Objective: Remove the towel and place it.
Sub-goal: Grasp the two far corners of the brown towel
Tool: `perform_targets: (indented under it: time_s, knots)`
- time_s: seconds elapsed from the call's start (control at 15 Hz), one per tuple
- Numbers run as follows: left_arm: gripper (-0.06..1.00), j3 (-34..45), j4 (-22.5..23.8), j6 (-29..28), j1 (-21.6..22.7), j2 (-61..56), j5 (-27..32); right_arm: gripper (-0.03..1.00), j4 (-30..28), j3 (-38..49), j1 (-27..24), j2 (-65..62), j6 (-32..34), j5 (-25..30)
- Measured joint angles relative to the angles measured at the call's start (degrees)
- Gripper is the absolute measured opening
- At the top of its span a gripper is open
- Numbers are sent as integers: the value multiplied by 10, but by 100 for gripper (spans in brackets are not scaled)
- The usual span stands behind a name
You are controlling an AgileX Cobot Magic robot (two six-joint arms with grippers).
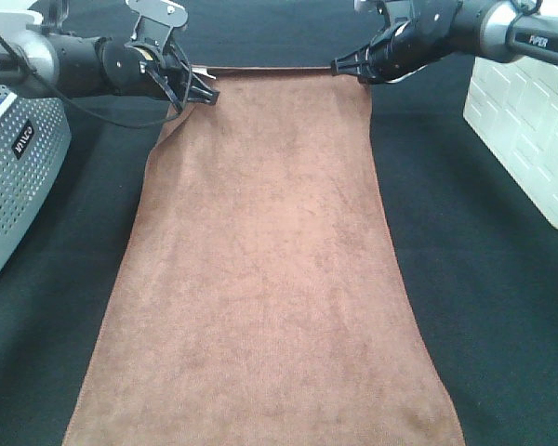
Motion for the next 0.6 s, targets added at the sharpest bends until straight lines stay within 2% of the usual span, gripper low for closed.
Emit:
perform_targets:
  time_s: [0.27, 0.6]
  knots:
    - [1, -10, 2, 0, 0, 30, -9, 0, 0, 0, 0, 17, 0, -17]
    - [1, -73, 4, 1, 0, 84, -8, 0, -1, 0, 0, 49, -1, -54]
